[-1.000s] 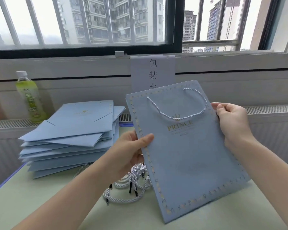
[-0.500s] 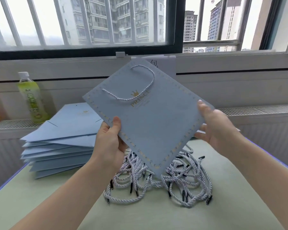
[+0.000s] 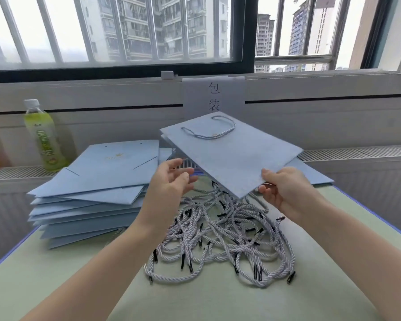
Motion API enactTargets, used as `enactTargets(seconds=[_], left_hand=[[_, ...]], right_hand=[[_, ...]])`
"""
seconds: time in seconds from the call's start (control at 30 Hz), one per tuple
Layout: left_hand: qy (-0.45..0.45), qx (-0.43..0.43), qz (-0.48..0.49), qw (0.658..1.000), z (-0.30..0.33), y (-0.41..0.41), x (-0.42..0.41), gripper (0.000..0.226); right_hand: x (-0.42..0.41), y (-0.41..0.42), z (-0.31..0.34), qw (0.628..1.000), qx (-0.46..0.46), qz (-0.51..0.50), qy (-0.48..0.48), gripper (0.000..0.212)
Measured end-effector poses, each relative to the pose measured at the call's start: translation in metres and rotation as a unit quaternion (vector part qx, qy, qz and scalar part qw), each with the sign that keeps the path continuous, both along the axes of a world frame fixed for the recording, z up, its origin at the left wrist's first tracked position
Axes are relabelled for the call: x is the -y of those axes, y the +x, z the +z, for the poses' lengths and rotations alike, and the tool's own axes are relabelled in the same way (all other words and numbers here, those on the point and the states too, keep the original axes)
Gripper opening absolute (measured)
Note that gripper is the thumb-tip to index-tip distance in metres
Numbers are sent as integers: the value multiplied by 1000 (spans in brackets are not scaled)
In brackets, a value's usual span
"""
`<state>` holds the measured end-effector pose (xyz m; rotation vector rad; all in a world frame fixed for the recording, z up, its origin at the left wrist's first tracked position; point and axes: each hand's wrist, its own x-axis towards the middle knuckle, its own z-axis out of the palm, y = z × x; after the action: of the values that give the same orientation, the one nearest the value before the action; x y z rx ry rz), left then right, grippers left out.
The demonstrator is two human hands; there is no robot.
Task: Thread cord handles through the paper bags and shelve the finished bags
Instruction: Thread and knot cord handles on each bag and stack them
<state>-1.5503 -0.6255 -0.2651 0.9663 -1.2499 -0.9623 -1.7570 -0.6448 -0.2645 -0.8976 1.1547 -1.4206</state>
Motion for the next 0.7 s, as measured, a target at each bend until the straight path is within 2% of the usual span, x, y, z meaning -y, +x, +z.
enactTargets(seconds=[0.03,0.1,0.2,0.23,0.33,0.37,0.4,0.5,0.53,0.6,0.7], left_hand=[[-46,96,30,994,-3,0,-1,27],[-134,251,80,955,-8,1,-2,29],[-224,416,156,868,-13,4,0,28],[-232,453,166,844,-15,6,1,28],[-215,505,176,817,-18,9,5,31],[-212,516,184,809,-19,11,6,31],[-210,524,194,802,-20,12,7,31],[-204,531,214,794,-18,16,10,27],[-199,530,217,796,-17,17,10,27],[-193,530,222,795,-16,17,10,27],[-190,536,227,791,-15,19,11,25]], right_hand=[[5,-6,-3,999,-20,-43,-4,12],[13,-19,-8,993,-30,-115,-7,10],[21,-35,-14,985,4,-170,14,6],[24,-39,-17,983,8,-179,24,15],[26,-46,-21,980,35,-193,45,43],[27,-48,-22,978,46,-196,48,46],[27,-50,-23,978,55,-197,48,42],[27,-51,-24,981,61,-180,35,6],[27,-50,-25,982,67,-172,30,9],[27,-48,-28,984,66,-161,26,32],[28,-44,-32,987,20,-159,31,36]])
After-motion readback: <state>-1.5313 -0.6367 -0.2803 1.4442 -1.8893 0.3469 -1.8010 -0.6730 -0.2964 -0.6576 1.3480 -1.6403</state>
